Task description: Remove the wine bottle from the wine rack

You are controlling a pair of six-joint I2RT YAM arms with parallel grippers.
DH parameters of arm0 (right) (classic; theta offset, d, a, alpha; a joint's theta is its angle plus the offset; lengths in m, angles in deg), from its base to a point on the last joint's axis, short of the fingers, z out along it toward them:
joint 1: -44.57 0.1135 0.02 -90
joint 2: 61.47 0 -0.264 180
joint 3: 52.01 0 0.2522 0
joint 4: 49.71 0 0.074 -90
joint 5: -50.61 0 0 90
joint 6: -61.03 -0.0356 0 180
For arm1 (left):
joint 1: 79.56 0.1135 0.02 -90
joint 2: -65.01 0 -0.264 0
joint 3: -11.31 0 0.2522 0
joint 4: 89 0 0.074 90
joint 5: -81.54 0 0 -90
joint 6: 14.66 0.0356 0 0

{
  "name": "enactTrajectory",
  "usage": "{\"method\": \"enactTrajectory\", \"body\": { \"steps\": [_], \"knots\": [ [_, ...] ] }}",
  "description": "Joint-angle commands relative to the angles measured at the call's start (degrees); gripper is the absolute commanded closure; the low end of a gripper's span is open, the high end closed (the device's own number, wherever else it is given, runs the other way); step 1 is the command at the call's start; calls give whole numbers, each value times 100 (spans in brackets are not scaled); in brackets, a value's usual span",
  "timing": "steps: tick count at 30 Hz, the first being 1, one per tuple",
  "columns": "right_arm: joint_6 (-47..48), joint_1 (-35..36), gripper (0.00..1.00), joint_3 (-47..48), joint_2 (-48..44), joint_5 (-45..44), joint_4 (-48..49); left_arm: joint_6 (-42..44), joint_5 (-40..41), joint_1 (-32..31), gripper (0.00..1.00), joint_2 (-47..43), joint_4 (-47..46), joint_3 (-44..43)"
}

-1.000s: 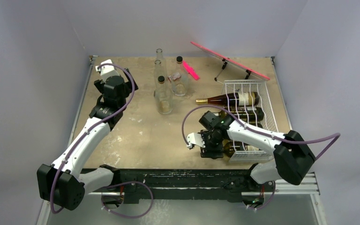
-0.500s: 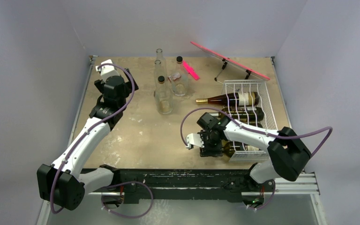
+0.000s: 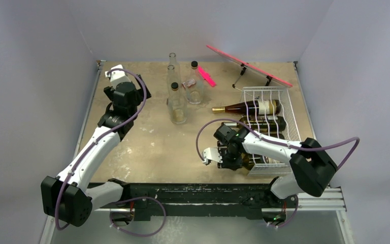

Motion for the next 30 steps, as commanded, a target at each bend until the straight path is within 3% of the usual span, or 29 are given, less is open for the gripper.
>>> {"method": "enactTrajectory", "body": {
  "steps": [1,11,22,30],
  "knots": [
    [600,107,87,213,-38,292,-62,-87,-20,-28,8,-31,-191,-228],
    [502,471,92,643,145,607,-199,-64,-15,-26,8,-24,-197,-226],
    [132,516,100,1152,415,1314,176,-22,79,-27,8,-43,-192,-208],
    [-380,890,100,1658,825,1475,524,-22,83,-24,8,-12,-198,-207]
  ]
}}
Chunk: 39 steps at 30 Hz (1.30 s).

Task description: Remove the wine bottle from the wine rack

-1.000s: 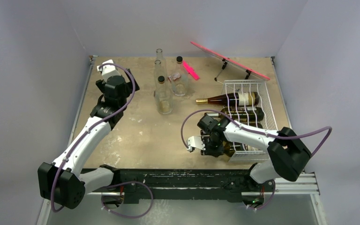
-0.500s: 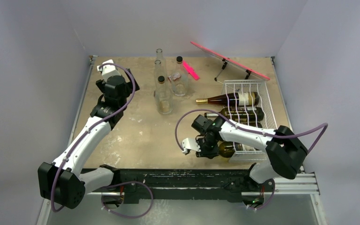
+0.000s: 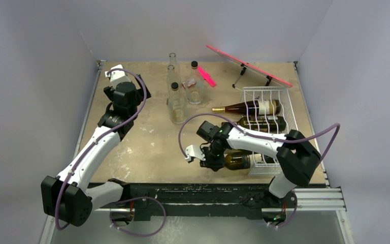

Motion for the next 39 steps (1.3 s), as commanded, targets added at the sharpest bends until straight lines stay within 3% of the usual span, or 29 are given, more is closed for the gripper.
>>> {"method": "enactTrajectory", "body": {
  "steps": [1,17,28,39],
  "knots": [
    [-26,288,100,494,-59,416,743,-15,55,-28,8,-33,-198,-211],
    [-605,589,100,739,-956,1294,1537,-27,12,-20,8,33,-190,-217],
    [-1195,587,100,955,-1520,1573,2846,-32,50,-27,8,-15,-217,-186],
    [-1946,588,100,362,-2248,1537,4493,2,105,-23,8,49,-177,-203]
  ]
}}
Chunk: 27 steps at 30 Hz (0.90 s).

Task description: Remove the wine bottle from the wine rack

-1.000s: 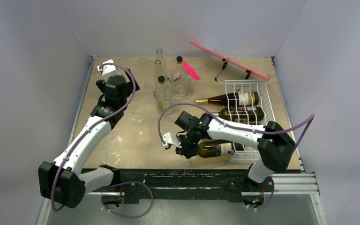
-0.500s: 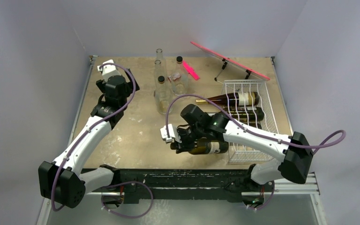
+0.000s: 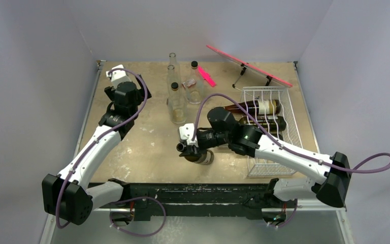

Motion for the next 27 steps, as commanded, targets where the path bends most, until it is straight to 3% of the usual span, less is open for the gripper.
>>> {"method": "enactTrajectory", "body": {
  "steps": [1,6,11,21,27],
  "knots": [
    [-385,28,100,-217,-443,-14,1622,10,118,-27,8,-42,-181,-199],
    [-813,-18,100,-614,-589,-239,3143,32,140,-25,8,-11,-181,-201],
    [-1147,-255,100,-831,-378,-288,4038,29,147,-22,8,2,-164,-215],
    [-1955,-1071,100,-971,-74,-96,5319,95,260,-25,8,-34,-160,-221],
    [-1962,-1531,100,-810,19,-268,5239,95,259,-27,8,-91,-155,-233]
  ]
}}
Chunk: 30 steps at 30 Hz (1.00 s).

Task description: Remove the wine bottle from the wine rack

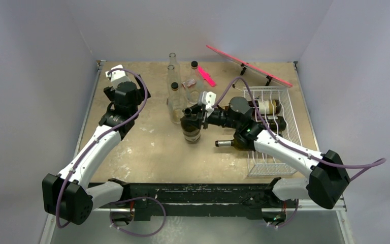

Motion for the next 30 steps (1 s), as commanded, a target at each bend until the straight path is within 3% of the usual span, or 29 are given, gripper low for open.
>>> {"method": "enactTrajectory", "body": {
  "steps": [1,14,30],
  "knots": [
    [-60,-294,100,304,-90,-153,1124,74,75,-22,8,-104,-157,-235],
    [-321,-1115,100,603,582,-343,2138,75,49,-22,8,-139,-157,-248],
    [-1051,-1681,100,1027,1899,169,3769,77,36,17,8,-48,-137,-261]
  ]
}}
